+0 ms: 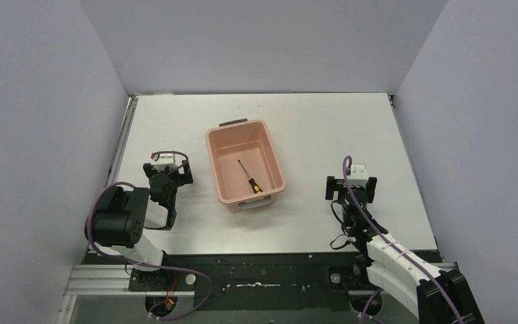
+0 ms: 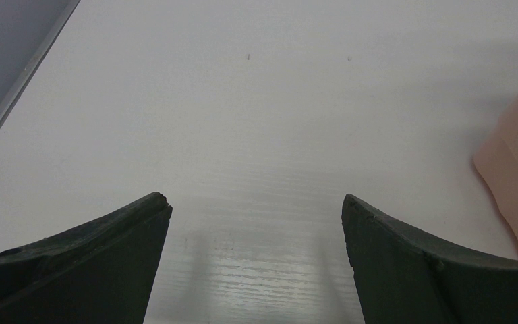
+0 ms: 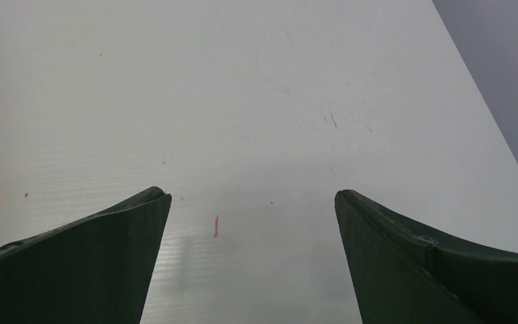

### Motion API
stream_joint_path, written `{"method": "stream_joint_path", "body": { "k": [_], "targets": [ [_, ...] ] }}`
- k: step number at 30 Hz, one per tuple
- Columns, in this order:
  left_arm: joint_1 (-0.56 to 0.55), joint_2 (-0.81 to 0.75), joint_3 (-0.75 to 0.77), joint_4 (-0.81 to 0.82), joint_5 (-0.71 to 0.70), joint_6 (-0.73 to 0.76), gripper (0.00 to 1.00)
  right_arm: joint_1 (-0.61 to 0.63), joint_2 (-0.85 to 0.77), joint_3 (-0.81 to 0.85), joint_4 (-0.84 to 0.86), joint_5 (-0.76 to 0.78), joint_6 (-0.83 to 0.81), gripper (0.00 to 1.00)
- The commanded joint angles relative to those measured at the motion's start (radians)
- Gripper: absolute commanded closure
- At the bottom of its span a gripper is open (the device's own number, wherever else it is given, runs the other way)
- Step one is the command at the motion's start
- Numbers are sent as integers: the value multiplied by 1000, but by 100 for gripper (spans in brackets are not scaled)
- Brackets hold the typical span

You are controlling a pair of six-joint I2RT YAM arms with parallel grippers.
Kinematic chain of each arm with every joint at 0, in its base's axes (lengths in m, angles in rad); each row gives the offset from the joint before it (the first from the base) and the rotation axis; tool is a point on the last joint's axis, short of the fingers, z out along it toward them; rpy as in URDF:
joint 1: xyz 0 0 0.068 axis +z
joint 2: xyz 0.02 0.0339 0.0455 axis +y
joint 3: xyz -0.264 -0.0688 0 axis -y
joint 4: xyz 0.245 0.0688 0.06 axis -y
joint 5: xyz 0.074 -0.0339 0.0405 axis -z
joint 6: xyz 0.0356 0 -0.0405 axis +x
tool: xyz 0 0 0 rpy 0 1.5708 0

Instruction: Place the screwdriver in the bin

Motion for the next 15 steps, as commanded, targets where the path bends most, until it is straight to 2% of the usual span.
{"method": "stream_joint_path", "body": {
  "k": [1, 15],
  "targets": [
    [6, -4, 15, 23, 14, 11, 3, -5, -8, -9, 213, 30, -29, 0],
    [6, -5, 14, 24, 17, 10, 3, -7, 15, -15, 242, 28, -32, 0]
  ]
}}
